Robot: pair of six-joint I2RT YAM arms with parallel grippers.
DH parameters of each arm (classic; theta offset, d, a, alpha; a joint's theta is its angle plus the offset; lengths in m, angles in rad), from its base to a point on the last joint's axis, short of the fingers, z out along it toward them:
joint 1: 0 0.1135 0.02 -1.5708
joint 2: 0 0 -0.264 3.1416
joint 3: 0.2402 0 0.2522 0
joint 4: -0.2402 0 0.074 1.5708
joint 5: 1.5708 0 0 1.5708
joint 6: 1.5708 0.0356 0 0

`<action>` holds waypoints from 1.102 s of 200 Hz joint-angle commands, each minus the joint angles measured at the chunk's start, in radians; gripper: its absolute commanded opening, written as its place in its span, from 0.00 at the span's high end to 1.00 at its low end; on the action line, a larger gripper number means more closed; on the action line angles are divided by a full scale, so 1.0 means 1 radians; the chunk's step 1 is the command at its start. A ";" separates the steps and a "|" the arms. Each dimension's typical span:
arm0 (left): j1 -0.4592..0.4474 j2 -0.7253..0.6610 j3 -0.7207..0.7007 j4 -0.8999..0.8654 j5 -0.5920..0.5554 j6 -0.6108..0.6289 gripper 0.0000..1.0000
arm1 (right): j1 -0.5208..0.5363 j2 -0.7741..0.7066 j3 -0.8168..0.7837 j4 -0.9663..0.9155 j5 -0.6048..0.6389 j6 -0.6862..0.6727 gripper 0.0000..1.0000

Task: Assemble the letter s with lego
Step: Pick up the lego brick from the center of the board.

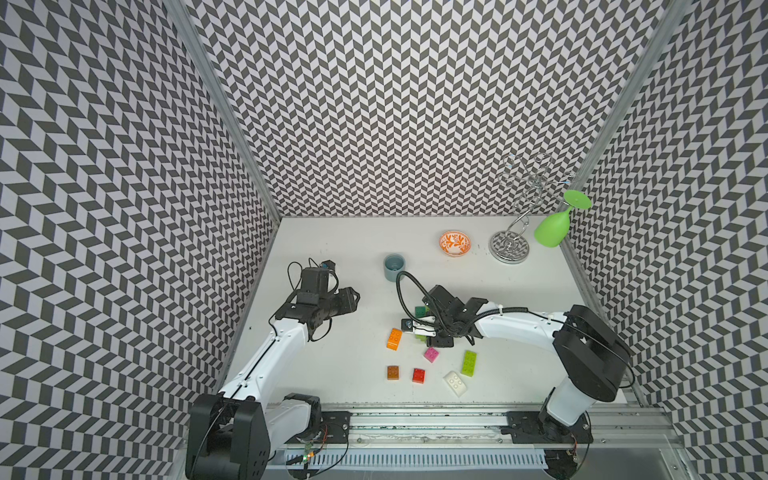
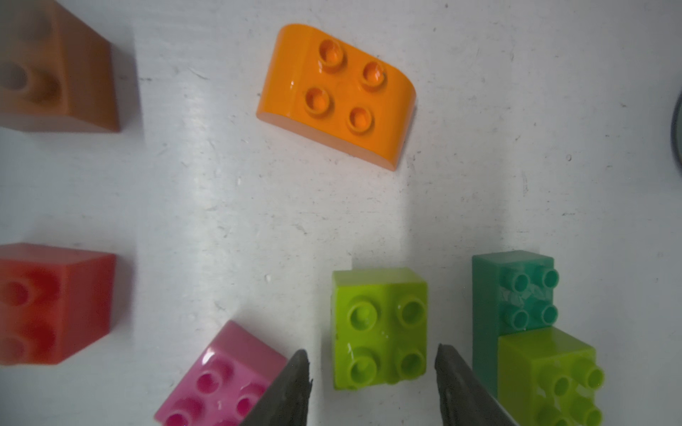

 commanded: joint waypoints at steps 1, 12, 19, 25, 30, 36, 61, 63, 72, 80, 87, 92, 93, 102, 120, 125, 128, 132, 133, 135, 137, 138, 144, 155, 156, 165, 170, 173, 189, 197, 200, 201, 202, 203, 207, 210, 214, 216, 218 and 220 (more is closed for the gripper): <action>0.006 -0.014 -0.008 0.018 0.012 0.012 0.47 | 0.005 0.022 0.026 0.034 -0.038 0.000 0.46; 0.007 -0.014 -0.007 0.019 0.013 0.012 0.47 | 0.003 0.029 0.028 0.034 -0.041 -0.001 0.48; 0.007 -0.014 -0.008 0.018 0.014 0.012 0.47 | 0.003 0.033 0.029 0.033 -0.043 0.000 0.48; 0.007 -0.014 -0.008 0.018 0.014 0.013 0.47 | 0.002 0.036 0.030 0.032 -0.045 -0.001 0.49; 0.007 -0.014 -0.007 0.018 0.013 0.012 0.47 | 0.000 0.039 0.031 0.031 -0.047 0.000 0.50; 0.006 -0.016 -0.007 0.018 0.012 0.013 0.47 | -0.002 0.043 0.032 0.029 -0.050 0.000 0.50; 0.007 -0.014 -0.008 0.018 0.012 0.012 0.47 | -0.009 0.054 0.038 0.023 -0.059 0.002 0.54; 0.007 -0.015 -0.008 0.018 0.013 0.013 0.47 | -0.009 0.055 0.038 0.022 -0.059 0.002 0.54; 0.007 -0.015 -0.008 0.018 0.011 0.013 0.47 | -0.011 0.056 0.042 0.019 -0.062 0.003 0.55; 0.006 -0.015 -0.007 0.018 0.013 0.012 0.47 | -0.012 0.058 0.044 0.017 -0.065 0.004 0.56; 0.007 -0.015 -0.008 0.019 0.013 0.012 0.47 | -0.012 0.058 0.046 0.012 -0.067 0.006 0.57; 0.007 -0.015 -0.008 0.018 0.012 0.012 0.48 | -0.014 0.060 0.048 0.010 -0.068 0.006 0.58; 0.007 -0.014 -0.008 0.019 0.012 0.013 0.47 | -0.014 0.059 0.048 0.009 -0.068 0.006 0.58; 0.007 -0.015 -0.008 0.018 0.013 0.013 0.47 | -0.015 0.058 0.048 0.006 -0.069 0.005 0.58; 0.007 -0.015 -0.008 0.019 0.012 0.013 0.47 | -0.018 0.059 0.048 0.001 -0.068 0.007 0.59; 0.007 -0.014 -0.008 0.019 0.013 0.012 0.47 | -0.019 0.058 0.048 0.001 -0.068 0.006 0.59; 0.007 -0.015 -0.007 0.019 0.012 0.012 0.47 | -0.019 0.058 0.048 -0.001 -0.069 0.006 0.59; 0.007 -0.015 -0.008 0.018 0.013 0.012 0.47 | -0.020 0.058 0.048 -0.001 -0.069 0.007 0.59; 0.006 -0.015 -0.007 0.018 0.013 0.012 0.47 | -0.020 0.058 0.048 -0.001 -0.069 0.007 0.59; 0.007 -0.014 -0.007 0.018 0.012 0.012 0.47 | -0.021 0.059 0.048 -0.001 -0.069 0.008 0.59; 0.007 -0.015 -0.007 0.019 0.011 0.012 0.47 | -0.021 0.060 0.048 -0.001 -0.068 0.008 0.59; 0.006 -0.015 -0.008 0.018 0.012 0.012 0.47 | -0.021 0.061 0.048 -0.001 -0.067 0.009 0.59; 0.007 -0.015 -0.008 0.018 0.012 0.012 0.47 | -0.023 0.060 0.048 0.000 -0.066 0.008 0.59; 0.007 -0.015 -0.007 0.018 0.013 0.012 0.47 | -0.025 0.063 0.045 0.000 -0.062 0.009 0.58; 0.007 -0.014 -0.008 0.018 0.013 0.012 0.47 | -0.025 0.063 0.045 0.000 -0.061 0.009 0.58; 0.007 -0.015 -0.007 0.018 0.012 0.012 0.47 | -0.027 0.066 0.045 0.000 -0.059 0.011 0.58; 0.007 -0.015 -0.007 0.018 0.012 0.013 0.47 | -0.027 0.066 0.046 0.000 -0.059 0.011 0.58; 0.007 -0.014 -0.008 0.018 0.012 0.013 0.47 | -0.027 0.067 0.045 0.000 -0.060 0.011 0.58; 0.007 -0.015 -0.008 0.018 0.012 0.012 0.47 | -0.027 0.070 0.049 -0.004 -0.064 0.011 0.58; 0.007 -0.015 -0.007 0.018 0.013 0.013 0.47 | -0.027 0.070 0.051 -0.006 -0.067 0.011 0.59; 0.007 -0.015 -0.008 0.018 0.012 0.013 0.47 | -0.028 0.070 0.051 -0.007 -0.068 0.012 0.59; 0.007 -0.015 -0.008 0.018 0.012 0.012 0.47 | -0.028 0.070 0.052 -0.007 -0.068 0.012 0.59; 0.007 -0.015 -0.007 0.018 0.012 0.013 0.47 | -0.028 0.070 0.052 -0.007 -0.068 0.012 0.59; 0.007 -0.014 -0.007 0.018 0.013 0.012 0.47 | -0.028 0.070 0.052 -0.007 -0.068 0.012 0.59; 0.007 -0.015 -0.008 0.018 0.012 0.012 0.47 | -0.027 0.070 0.052 -0.009 -0.068 0.014 0.60; 0.006 -0.015 -0.008 0.018 0.012 0.011 0.47 | -0.028 0.071 0.054 -0.009 -0.068 0.012 0.60; 0.007 -0.015 -0.007 0.018 0.012 0.013 0.47 | -0.028 0.070 0.054 -0.010 -0.068 0.011 0.60; 0.007 -0.014 -0.008 0.018 0.012 0.012 0.47 | -0.028 0.071 0.054 -0.010 -0.068 0.012 0.61; 0.007 -0.015 -0.008 0.018 0.011 0.012 0.47 | -0.028 0.070 0.055 -0.010 -0.068 0.012 0.61; 0.007 -0.015 -0.008 0.018 0.012 0.013 0.47 | -0.028 0.070 0.055 -0.010 -0.069 0.012 0.61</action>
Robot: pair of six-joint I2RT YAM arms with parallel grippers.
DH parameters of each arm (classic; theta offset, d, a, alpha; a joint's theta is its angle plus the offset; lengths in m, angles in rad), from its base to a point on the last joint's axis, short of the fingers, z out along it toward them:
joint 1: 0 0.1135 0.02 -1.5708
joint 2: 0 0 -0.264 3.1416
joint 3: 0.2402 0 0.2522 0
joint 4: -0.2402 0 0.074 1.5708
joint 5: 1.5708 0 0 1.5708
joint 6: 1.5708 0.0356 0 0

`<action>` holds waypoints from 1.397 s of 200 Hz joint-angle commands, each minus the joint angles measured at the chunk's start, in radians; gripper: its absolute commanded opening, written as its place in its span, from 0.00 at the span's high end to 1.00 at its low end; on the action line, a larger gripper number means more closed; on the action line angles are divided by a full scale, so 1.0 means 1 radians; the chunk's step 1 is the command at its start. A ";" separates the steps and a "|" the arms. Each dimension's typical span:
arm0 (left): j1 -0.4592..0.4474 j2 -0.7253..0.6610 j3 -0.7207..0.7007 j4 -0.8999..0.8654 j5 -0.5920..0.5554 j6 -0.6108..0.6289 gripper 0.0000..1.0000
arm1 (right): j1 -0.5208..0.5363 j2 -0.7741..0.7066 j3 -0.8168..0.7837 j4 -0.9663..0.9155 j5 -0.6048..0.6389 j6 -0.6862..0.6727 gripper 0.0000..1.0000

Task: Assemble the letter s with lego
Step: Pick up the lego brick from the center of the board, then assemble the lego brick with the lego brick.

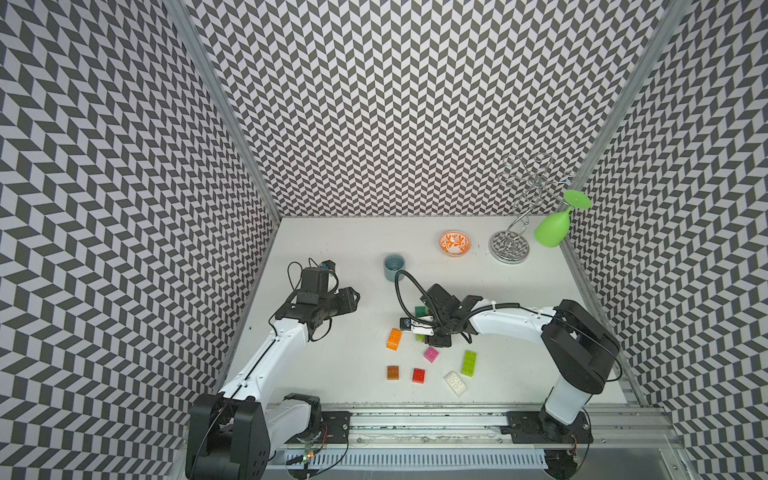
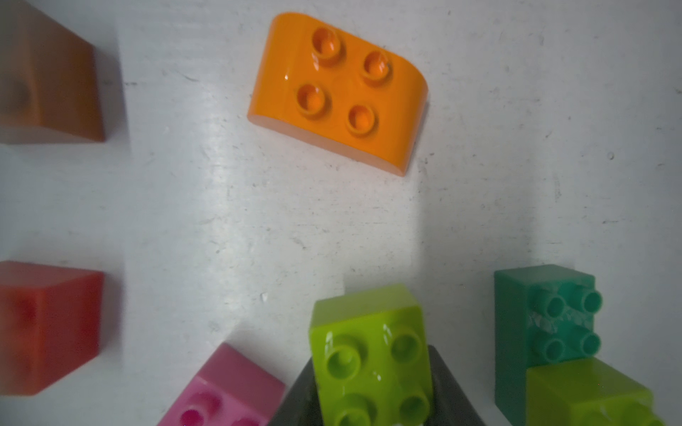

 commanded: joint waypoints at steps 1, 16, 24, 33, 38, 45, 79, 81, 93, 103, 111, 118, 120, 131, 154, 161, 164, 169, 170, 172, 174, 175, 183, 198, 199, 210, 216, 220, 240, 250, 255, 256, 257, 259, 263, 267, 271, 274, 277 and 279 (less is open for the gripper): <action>0.007 -0.015 -0.008 0.018 0.012 0.012 0.47 | -0.003 0.011 0.029 0.002 -0.024 -0.001 0.61; 0.008 -0.014 -0.008 0.018 0.011 0.012 0.47 | -0.003 0.011 0.031 -0.001 -0.024 -0.002 0.66; 0.007 -0.014 -0.007 0.018 0.013 0.012 0.47 | -0.003 0.010 0.032 -0.002 -0.024 -0.001 0.69; 0.007 -0.015 -0.007 0.018 0.012 0.012 0.47 | -0.003 0.007 0.035 -0.003 -0.025 -0.002 0.72; 0.007 -0.015 -0.008 0.018 0.013 0.013 0.47 | -0.002 0.005 0.037 -0.004 -0.024 -0.002 0.74; 0.007 -0.015 -0.008 0.018 0.013 0.013 0.47 | -0.003 -0.001 0.040 -0.006 -0.023 -0.001 0.77; 0.007 -0.014 -0.007 0.018 0.013 0.012 0.47 | -0.003 -0.053 0.080 -0.046 -0.022 0.002 0.84; 0.007 -0.014 -0.008 0.018 0.012 0.012 0.47 | -0.003 -0.058 0.083 -0.049 -0.022 0.002 0.84; 0.006 -0.014 -0.007 0.020 0.014 0.012 0.47 | -0.003 -0.085 0.107 -0.067 -0.017 -0.001 0.84; 0.007 -0.014 -0.007 0.019 0.013 0.013 0.47 | -0.004 -0.101 0.134 -0.084 -0.009 -0.005 0.84; 0.008 -0.014 -0.007 0.019 0.014 0.013 0.47 | -0.006 -0.107 0.155 -0.096 0.003 -0.012 0.84; 0.007 -0.013 -0.007 0.019 0.015 0.013 0.47 | -0.011 -0.108 0.175 -0.109 0.011 -0.023 0.85; 0.008 -0.013 -0.007 0.019 0.015 0.012 0.47 | -0.014 -0.107 0.180 -0.112 0.014 -0.025 0.85; 0.007 -0.014 -0.007 0.019 0.015 0.012 0.47 | -0.033 -0.095 0.213 -0.131 0.011 -0.040 0.86; 0.009 -0.014 -0.006 0.019 0.014 0.012 0.47 | -0.072 -0.035 0.289 -0.183 0.011 -0.063 0.89; 0.008 -0.013 -0.007 0.019 0.013 0.013 0.47 | -0.085 -0.016 0.309 -0.191 0.009 -0.068 0.89; 0.009 -0.014 -0.006 0.019 0.013 0.012 0.47 | -0.089 -0.009 0.315 -0.193 0.006 -0.072 0.90; 0.009 -0.014 -0.007 0.019 0.014 0.012 0.47 | -0.100 0.001 0.326 -0.196 0.004 -0.077 0.90; 0.010 -0.015 -0.008 0.019 0.014 0.012 0.47 | -0.102 0.002 0.328 -0.196 0.002 -0.077 0.90; 0.009 -0.015 -0.007 0.019 0.013 0.012 0.47 | -0.105 0.006 0.330 -0.197 0.002 -0.079 0.90; 0.010 -0.015 -0.008 0.019 0.014 0.013 0.47 | -0.110 0.010 0.335 -0.197 0.001 -0.081 0.90; 0.010 -0.015 -0.007 0.019 0.014 0.013 0.47 | -0.111 0.012 0.336 -0.198 0.000 -0.082 0.90; 0.009 -0.015 -0.007 0.019 0.015 0.012 0.47 | -0.127 0.024 0.348 -0.197 -0.005 -0.091 0.91; 0.010 -0.015 -0.008 0.019 0.019 0.012 0.47 | -0.150 0.044 0.368 -0.200 -0.012 -0.110 0.92; 0.009 -0.015 -0.007 0.019 0.018 0.012 0.47 | -0.152 0.045 0.370 -0.202 -0.013 -0.111 0.92; 0.010 -0.015 -0.007 0.021 0.020 0.014 0.47 | -0.163 0.061 0.386 -0.213 -0.020 -0.120 0.93; 0.009 -0.016 -0.008 0.021 0.020 0.013 0.48 | -0.169 0.067 0.388 -0.218 -0.021 -0.119 0.93; 0.009 -0.016 -0.007 0.020 0.022 0.013 0.47 | -0.171 0.071 0.389 -0.218 -0.024 -0.120 0.93; 0.012 -0.018 -0.008 0.021 0.020 0.013 0.47 | -0.181 0.087 0.385 -0.217 -0.031 -0.165 0.94; 0.011 -0.019 -0.008 0.021 0.020 0.013 0.47 | -0.180 0.095 0.380 -0.212 -0.033 -0.174 0.95; 0.012 -0.018 -0.008 0.021 0.022 0.013 0.47 | -0.181 0.098 0.377 -0.209 -0.036 -0.177 0.95; 0.011 -0.018 -0.007 0.021 0.023 0.014 0.47 | -0.180 0.098 0.377 -0.208 -0.036 -0.177 0.95; 0.011 -0.018 -0.007 0.021 0.022 0.014 0.47 | -0.180 0.099 0.377 -0.208 -0.037 -0.177 0.95; 0.012 -0.019 -0.008 0.021 0.023 0.013 0.47 | -0.181 0.100 0.376 -0.207 -0.038 -0.178 0.95; 0.012 -0.019 -0.007 0.021 0.023 0.013 0.47 | -0.182 0.101 0.373 -0.206 -0.039 -0.182 0.95; 0.013 -0.018 -0.008 0.021 0.023 0.013 0.47 | -0.182 0.104 0.372 -0.206 -0.039 -0.184 0.95; 0.012 -0.018 -0.008 0.021 0.022 0.013 0.47 | -0.182 0.105 0.371 -0.207 -0.041 -0.186 0.95; 0.012 -0.018 -0.008 0.021 0.023 0.013 0.47 | -0.181 0.106 0.369 -0.207 -0.043 -0.186 0.95; 0.012 -0.018 -0.007 0.020 0.023 0.013 0.47 | -0.182 0.107 0.370 -0.207 -0.045 -0.188 0.95; 0.013 -0.018 -0.007 0.020 0.023 0.013 0.47 | -0.181 0.107 0.370 -0.207 -0.046 -0.188 0.95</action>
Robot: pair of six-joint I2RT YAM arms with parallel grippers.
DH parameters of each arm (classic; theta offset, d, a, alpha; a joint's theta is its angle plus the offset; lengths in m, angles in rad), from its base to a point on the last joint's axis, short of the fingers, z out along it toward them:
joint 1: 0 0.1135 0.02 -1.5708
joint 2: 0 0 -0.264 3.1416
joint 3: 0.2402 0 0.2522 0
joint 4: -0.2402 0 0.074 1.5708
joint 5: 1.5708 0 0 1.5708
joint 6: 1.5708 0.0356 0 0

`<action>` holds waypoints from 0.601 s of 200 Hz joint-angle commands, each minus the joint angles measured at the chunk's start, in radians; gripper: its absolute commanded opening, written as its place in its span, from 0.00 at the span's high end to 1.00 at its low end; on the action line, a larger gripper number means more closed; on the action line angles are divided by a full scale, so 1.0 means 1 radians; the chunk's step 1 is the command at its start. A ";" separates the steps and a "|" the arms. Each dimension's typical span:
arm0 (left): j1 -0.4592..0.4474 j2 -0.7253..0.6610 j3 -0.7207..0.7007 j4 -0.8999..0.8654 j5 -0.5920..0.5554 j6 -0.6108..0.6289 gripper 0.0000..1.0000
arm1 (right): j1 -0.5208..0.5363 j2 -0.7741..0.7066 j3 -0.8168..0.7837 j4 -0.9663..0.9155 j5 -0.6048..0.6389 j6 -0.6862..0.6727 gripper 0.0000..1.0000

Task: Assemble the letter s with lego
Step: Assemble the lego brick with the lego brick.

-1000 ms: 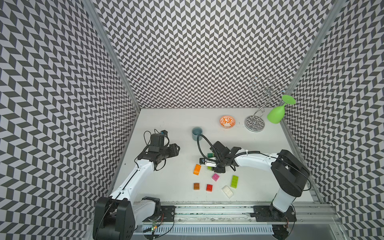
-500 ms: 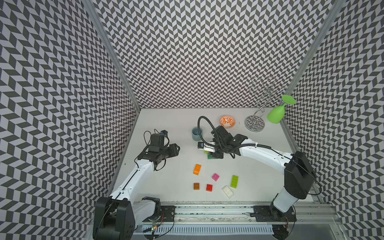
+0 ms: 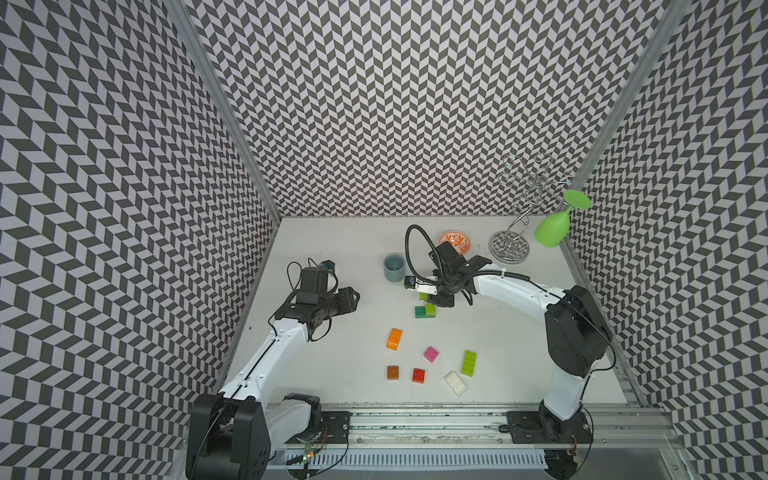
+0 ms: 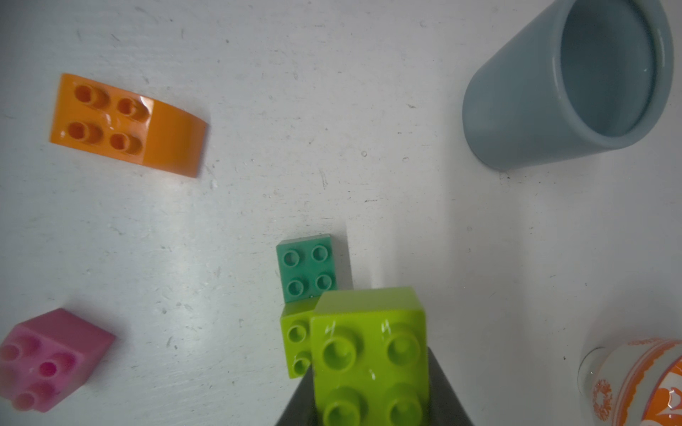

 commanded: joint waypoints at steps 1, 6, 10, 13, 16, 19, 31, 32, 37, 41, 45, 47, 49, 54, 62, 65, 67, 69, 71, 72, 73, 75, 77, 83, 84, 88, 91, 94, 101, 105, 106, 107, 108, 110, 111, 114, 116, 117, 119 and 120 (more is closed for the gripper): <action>0.006 -0.018 -0.008 0.021 0.015 0.013 0.47 | 0.000 0.019 0.008 0.009 -0.038 -0.043 0.95; 0.006 -0.018 -0.008 0.021 0.015 0.013 0.47 | 0.000 0.019 0.007 0.007 -0.041 -0.045 0.95; 0.007 -0.019 -0.008 0.021 0.015 0.013 0.47 | 0.001 0.019 0.005 0.005 -0.045 -0.046 0.95; 0.007 -0.019 -0.008 0.021 0.015 0.013 0.47 | 0.000 0.020 0.006 0.003 -0.047 -0.046 0.95; 0.006 -0.018 -0.008 0.021 0.015 0.013 0.47 | 0.000 0.020 0.007 0.001 -0.050 -0.046 0.95; 0.005 -0.018 -0.008 0.021 0.016 0.014 0.47 | 0.000 0.019 0.005 0.000 -0.052 -0.048 0.95; 0.007 -0.019 -0.008 0.021 0.015 0.013 0.47 | 0.000 0.018 0.001 -0.001 -0.054 -0.048 0.95; 0.006 -0.018 -0.008 0.021 0.015 0.013 0.47 | 0.000 0.018 -0.001 -0.002 -0.053 -0.048 0.95; 0.006 -0.020 -0.008 0.021 0.014 0.013 0.47 | 0.000 0.016 -0.003 -0.002 -0.053 -0.048 0.95; 0.007 -0.020 -0.008 0.021 0.014 0.013 0.47 | 0.000 0.015 -0.004 -0.002 -0.054 -0.048 0.95; 0.006 -0.019 -0.008 0.021 0.015 0.013 0.47 | 0.000 0.015 -0.005 -0.003 -0.055 -0.048 0.95; 0.007 -0.020 -0.008 0.021 0.015 0.013 0.47 | 0.001 0.014 -0.005 -0.004 -0.057 -0.049 0.95; 0.007 -0.019 -0.007 0.021 0.015 0.013 0.47 | 0.000 0.014 -0.007 -0.004 -0.059 -0.049 0.95; 0.007 -0.020 -0.008 0.021 0.015 0.013 0.47 | 0.000 0.013 -0.008 -0.005 -0.061 -0.050 0.95; 0.007 -0.019 -0.007 0.021 0.016 0.013 0.47 | 0.000 0.010 -0.008 -0.009 -0.070 -0.050 0.95; 0.008 -0.019 -0.007 0.021 0.015 0.014 0.47 | 0.000 0.010 -0.007 -0.010 -0.073 -0.050 0.95; 0.008 -0.020 -0.008 0.021 0.015 0.013 0.47 | 0.000 0.010 -0.007 -0.011 -0.076 -0.048 0.95; 0.008 -0.019 -0.008 0.021 0.015 0.014 0.47 | 0.000 0.011 -0.007 -0.012 -0.078 -0.048 0.95; 0.008 -0.019 -0.008 0.021 0.016 0.013 0.47 | 0.000 0.011 -0.008 -0.011 -0.079 -0.048 0.95; 0.008 -0.020 -0.008 0.021 0.015 0.013 0.47 | 0.000 0.011 -0.007 -0.011 -0.080 -0.048 0.95; 0.008 -0.020 -0.008 0.021 0.015 0.014 0.47 | 0.000 0.011 -0.008 -0.011 -0.081 -0.047 0.95; 0.008 -0.021 -0.007 0.021 0.016 0.013 0.47 | 0.000 0.011 -0.008 -0.012 -0.082 -0.047 0.95; 0.007 -0.021 -0.007 0.021 0.016 0.014 0.47 | 0.001 0.010 -0.009 -0.013 -0.084 -0.046 0.95; 0.008 -0.020 -0.007 0.021 0.016 0.013 0.47 | 0.002 0.011 -0.011 -0.012 -0.086 -0.045 0.95; 0.008 -0.020 -0.008 0.021 0.017 0.013 0.47 | 0.002 0.011 -0.011 -0.012 -0.085 -0.045 0.95; 0.008 -0.021 -0.008 0.021 0.016 0.013 0.47 | 0.002 0.012 -0.012 -0.011 -0.084 -0.045 0.95; 0.008 -0.021 -0.007 0.021 0.016 0.013 0.47 | 0.003 0.013 -0.014 -0.011 -0.083 -0.045 0.95; 0.008 -0.020 -0.007 0.021 0.017 0.013 0.47 | 0.002 0.014 -0.014 -0.012 -0.082 -0.046 0.95; 0.007 -0.020 -0.008 0.021 0.016 0.013 0.47 | 0.002 0.016 -0.014 -0.013 -0.083 -0.046 0.95; 0.007 -0.019 -0.008 0.021 0.016 0.014 0.47 | 0.002 0.015 -0.012 -0.014 -0.084 -0.046 0.96; 0.008 -0.019 -0.008 0.021 0.017 0.014 0.47 | 0.002 0.015 -0.012 -0.013 -0.085 -0.046 0.96; 0.008 -0.020 -0.008 0.021 0.016 0.013 0.47 | 0.003 0.015 -0.012 -0.013 -0.085 -0.046 0.95; 0.008 -0.019 -0.008 0.021 0.016 0.013 0.47 | 0.003 0.015 -0.012 -0.013 -0.085 -0.046 0.95; 0.008 -0.020 -0.008 0.021 0.017 0.013 0.47 | 0.002 0.016 -0.012 -0.014 -0.085 -0.046 0.95; 0.008 -0.020 -0.008 0.021 0.016 0.013 0.47 | 0.002 0.017 -0.011 -0.014 -0.086 -0.045 0.95; 0.008 -0.020 -0.008 0.021 0.016 0.013 0.47 | 0.002 0.016 -0.011 -0.013 -0.087 -0.045 0.95; 0.008 -0.020 -0.008 0.021 0.017 0.013 0.47 | 0.002 0.018 -0.011 -0.013 -0.087 -0.045 0.96; 0.008 -0.020 -0.008 0.021 0.016 0.013 0.47 | 0.002 0.018 -0.011 -0.013 -0.087 -0.045 0.96; 0.008 -0.019 -0.007 0.021 0.016 0.013 0.47 | 0.002 0.018 -0.009 -0.013 -0.088 -0.044 0.96; 0.008 -0.019 -0.007 0.021 0.016 0.013 0.47 | 0.002 0.018 -0.010 -0.014 -0.089 -0.044 0.95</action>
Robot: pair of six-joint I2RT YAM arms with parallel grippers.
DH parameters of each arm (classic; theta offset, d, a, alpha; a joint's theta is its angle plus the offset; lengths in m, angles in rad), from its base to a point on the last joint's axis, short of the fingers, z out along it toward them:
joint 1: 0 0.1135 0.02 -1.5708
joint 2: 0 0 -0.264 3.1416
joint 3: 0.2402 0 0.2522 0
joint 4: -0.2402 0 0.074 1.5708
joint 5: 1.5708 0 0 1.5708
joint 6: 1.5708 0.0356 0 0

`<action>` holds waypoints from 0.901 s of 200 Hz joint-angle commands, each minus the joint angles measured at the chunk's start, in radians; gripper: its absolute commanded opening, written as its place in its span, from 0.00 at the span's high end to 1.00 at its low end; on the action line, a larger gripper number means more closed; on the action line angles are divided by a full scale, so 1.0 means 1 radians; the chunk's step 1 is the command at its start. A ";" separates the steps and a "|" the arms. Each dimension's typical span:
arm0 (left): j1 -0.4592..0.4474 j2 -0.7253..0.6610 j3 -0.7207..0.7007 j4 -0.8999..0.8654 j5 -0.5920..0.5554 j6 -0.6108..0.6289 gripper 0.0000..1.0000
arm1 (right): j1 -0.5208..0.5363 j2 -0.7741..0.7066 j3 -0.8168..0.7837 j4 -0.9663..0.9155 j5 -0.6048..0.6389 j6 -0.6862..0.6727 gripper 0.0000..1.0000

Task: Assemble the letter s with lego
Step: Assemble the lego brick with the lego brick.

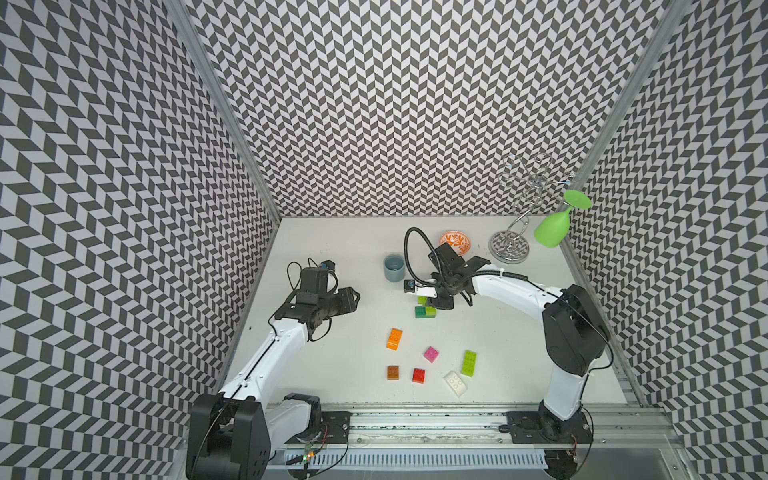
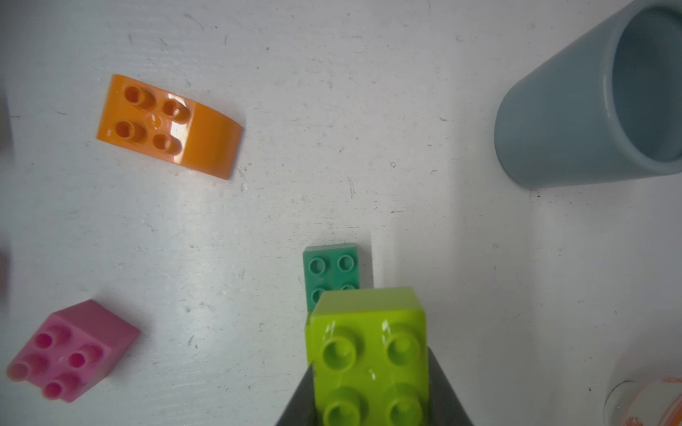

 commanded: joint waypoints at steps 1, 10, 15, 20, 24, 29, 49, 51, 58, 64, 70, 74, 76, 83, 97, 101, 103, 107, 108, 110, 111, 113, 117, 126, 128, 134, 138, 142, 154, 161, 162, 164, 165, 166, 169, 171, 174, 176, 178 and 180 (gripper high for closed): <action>0.008 -0.020 -0.008 0.020 0.010 0.013 0.47 | 0.001 0.009 -0.005 0.002 -0.033 -0.014 0.95; 0.007 -0.020 -0.008 0.020 0.010 0.013 0.47 | 0.001 0.013 -0.005 0.000 -0.036 -0.013 0.96; 0.008 -0.021 -0.008 0.020 0.008 0.013 0.47 | 0.002 0.013 -0.006 -0.001 -0.037 -0.014 0.96; 0.007 -0.021 -0.008 0.020 0.008 0.013 0.47 | 0.003 0.014 -0.007 0.001 -0.037 -0.012 0.96; 0.007 -0.021 -0.008 0.020 0.009 0.013 0.47 | 0.003 0.015 -0.007 0.000 -0.038 -0.012 0.96; 0.008 -0.021 -0.007 0.020 0.009 0.013 0.47 | 0.003 0.017 -0.009 0.001 -0.039 -0.012 0.96; 0.009 -0.021 -0.008 0.020 0.008 0.014 0.47 | 0.008 0.024 -0.009 -0.002 -0.046 -0.007 0.96; 0.008 -0.021 -0.008 0.020 0.008 0.013 0.47 | 0.008 0.024 -0.009 -0.002 -0.046 -0.005 0.96; 0.010 -0.021 -0.008 0.020 0.008 0.013 0.47 | 0.010 0.028 -0.010 -0.004 -0.045 -0.004 0.96; 0.009 -0.021 -0.008 0.020 0.009 0.013 0.47 | 0.011 0.030 -0.012 -0.005 -0.042 -0.004 0.96; 0.009 -0.021 -0.008 0.020 0.009 0.014 0.47 | 0.012 0.033 -0.013 -0.006 -0.040 -0.004 0.96; 0.009 -0.021 -0.008 0.020 0.009 0.014 0.47 | 0.013 0.034 -0.013 -0.006 -0.040 -0.004 0.96; 0.009 -0.021 -0.007 0.020 0.009 0.013 0.47 | 0.012 0.034 -0.013 -0.006 -0.040 -0.004 0.96; 0.009 -0.022 -0.008 0.020 0.009 0.013 0.47 | 0.012 0.036 -0.013 -0.007 -0.040 -0.005 0.96; 0.009 -0.022 -0.007 0.020 0.008 0.014 0.47 | 0.012 0.040 -0.014 -0.006 -0.040 -0.008 0.97; 0.009 -0.023 -0.008 0.020 0.008 0.013 0.47 | 0.012 0.042 -0.014 -0.006 -0.040 -0.009 0.97; 0.009 -0.022 -0.007 0.020 0.009 0.013 0.47 | 0.012 0.043 -0.014 -0.006 -0.039 -0.009 0.97; 0.008 -0.023 -0.007 0.020 0.009 0.013 0.47 | 0.012 0.044 -0.013 -0.008 -0.036 -0.009 0.98; 0.009 -0.023 -0.008 0.021 0.010 0.013 0.47 | 0.012 0.045 -0.013 -0.009 -0.036 -0.009 0.98; 0.008 -0.023 -0.008 0.020 0.010 0.014 0.47 | 0.012 0.046 -0.012 -0.008 -0.035 -0.009 0.98; 0.009 -0.023 -0.008 0.020 0.010 0.014 0.47 | 0.012 0.046 -0.012 -0.008 -0.034 -0.009 0.98; 0.008 -0.023 -0.007 0.020 0.010 0.014 0.47 | 0.012 0.046 -0.012 -0.007 -0.033 -0.010 0.98; 0.010 -0.022 -0.008 0.020 0.010 0.015 0.47 | 0.012 0.047 -0.012 -0.008 -0.031 -0.010 0.98; 0.010 -0.022 -0.008 0.020 0.010 0.014 0.47 | 0.013 0.051 -0.011 -0.008 -0.031 -0.010 0.99; 0.009 -0.024 -0.008 0.020 0.010 0.014 0.47 | 0.012 0.051 -0.011 -0.008 -0.031 -0.010 0.99; 0.010 -0.022 -0.007 0.020 0.010 0.014 0.47 | 0.012 0.053 -0.009 -0.009 -0.033 -0.010 0.99; 0.009 -0.022 -0.007 0.020 0.010 0.016 0.47 | 0.012 0.054 -0.009 -0.009 -0.035 -0.010 0.99; 0.010 -0.023 -0.008 0.020 0.011 0.015 0.47 | 0.012 0.054 -0.009 -0.011 -0.035 -0.009 0.99; 0.009 -0.022 -0.008 0.020 0.010 0.014 0.47 | 0.014 0.054 -0.009 -0.015 -0.035 -0.006 0.99; 0.011 -0.022 -0.008 0.020 0.010 0.014 0.47 | 0.015 0.054 -0.009 -0.017 -0.035 -0.006 0.99; 0.011 -0.022 -0.007 0.020 0.010 0.015 0.47 | 0.015 0.054 -0.009 -0.017 -0.035 -0.005 0.99; 0.010 -0.023 -0.008 0.020 0.010 0.014 0.47 | 0.016 0.054 -0.009 -0.018 -0.035 -0.004 0.99; 0.011 -0.022 -0.008 0.020 0.010 0.014 0.47 | 0.017 0.055 -0.009 -0.018 -0.035 -0.004 0.99; 0.011 -0.022 -0.007 0.020 0.010 0.014 0.47 | 0.016 0.053 -0.009 -0.018 -0.036 -0.004 0.99; 0.011 -0.023 -0.007 0.020 0.010 0.014 0.47 | 0.018 0.052 -0.009 -0.020 -0.037 -0.004 0.99; 0.011 -0.023 -0.008 0.020 0.010 0.014 0.47 | 0.018 0.052 -0.009 -0.020 -0.037 -0.004 0.99; 0.011 -0.022 -0.008 0.020 0.010 0.015 0.47 | 0.019 0.052 -0.009 -0.022 -0.038 -0.004 0.99; 0.011 -0.022 -0.008 0.020 0.010 0.015 0.47 | 0.020 0.052 -0.009 -0.022 -0.040 -0.004 0.99; 0.011 -0.023 -0.007 0.020 0.010 0.014 0.47 | 0.021 0.052 -0.010 -0.023 -0.040 -0.004 0.99; 0.011 -0.022 -0.007 0.020 0.010 0.015 0.47 | 0.021 0.052 -0.010 -0.024 -0.041 -0.005 0.99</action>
